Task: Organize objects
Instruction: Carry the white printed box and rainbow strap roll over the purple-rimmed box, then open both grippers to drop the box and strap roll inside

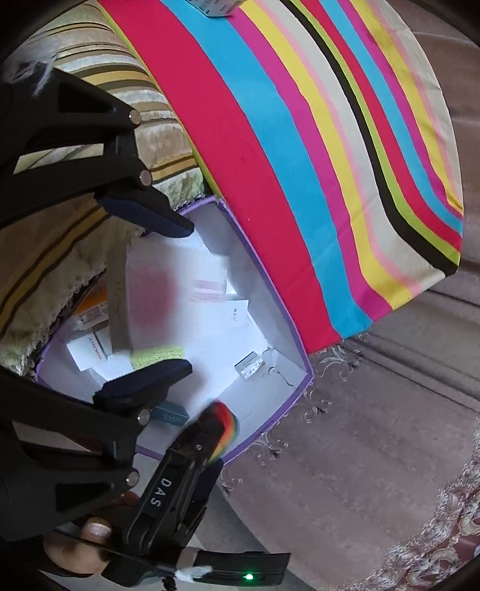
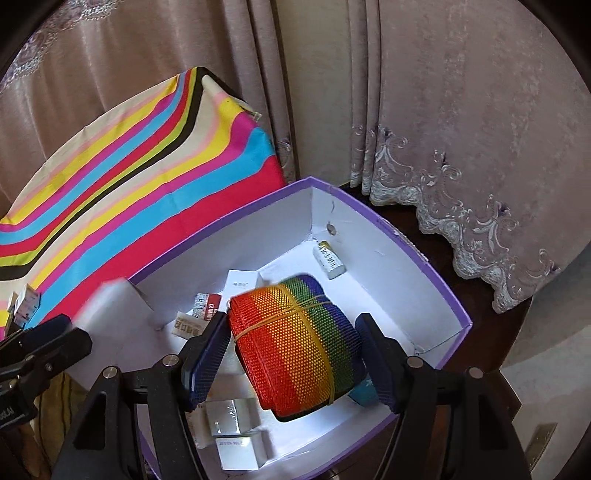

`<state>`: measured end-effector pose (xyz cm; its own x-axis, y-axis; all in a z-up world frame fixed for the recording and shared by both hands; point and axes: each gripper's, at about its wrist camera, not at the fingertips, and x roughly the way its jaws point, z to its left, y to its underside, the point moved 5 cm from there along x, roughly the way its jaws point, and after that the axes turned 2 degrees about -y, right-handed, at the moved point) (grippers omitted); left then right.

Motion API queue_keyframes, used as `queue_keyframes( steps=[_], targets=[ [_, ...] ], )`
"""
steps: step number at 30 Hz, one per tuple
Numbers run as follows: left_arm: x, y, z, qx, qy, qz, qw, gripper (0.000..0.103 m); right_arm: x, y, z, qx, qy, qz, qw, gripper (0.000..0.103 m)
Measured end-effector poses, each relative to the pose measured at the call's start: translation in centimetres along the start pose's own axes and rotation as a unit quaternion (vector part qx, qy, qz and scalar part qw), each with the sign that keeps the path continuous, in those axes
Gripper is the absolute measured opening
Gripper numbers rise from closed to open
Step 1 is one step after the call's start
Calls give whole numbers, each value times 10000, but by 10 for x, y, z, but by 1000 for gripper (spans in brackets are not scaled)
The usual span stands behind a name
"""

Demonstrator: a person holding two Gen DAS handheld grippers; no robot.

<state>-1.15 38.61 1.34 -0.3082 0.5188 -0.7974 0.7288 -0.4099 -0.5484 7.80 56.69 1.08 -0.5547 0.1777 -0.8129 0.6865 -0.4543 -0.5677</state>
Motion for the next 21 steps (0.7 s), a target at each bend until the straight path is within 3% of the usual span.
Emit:
queue_keyframes(
  steps=[9,14,21],
  targets=[
    [-8,-1,9,-273,10,-119,9996,82,-3,-4,4,-60,2,-55,10000,81],
    [-15,0,9,-185,-626,-155,9977,85,-8,-5,17,-240,4,-109,9997,81],
    [-35,0,15,95,-782,-561,9953,86,-24,-10,47,-742,296,-482,9956,88]
  ],
)
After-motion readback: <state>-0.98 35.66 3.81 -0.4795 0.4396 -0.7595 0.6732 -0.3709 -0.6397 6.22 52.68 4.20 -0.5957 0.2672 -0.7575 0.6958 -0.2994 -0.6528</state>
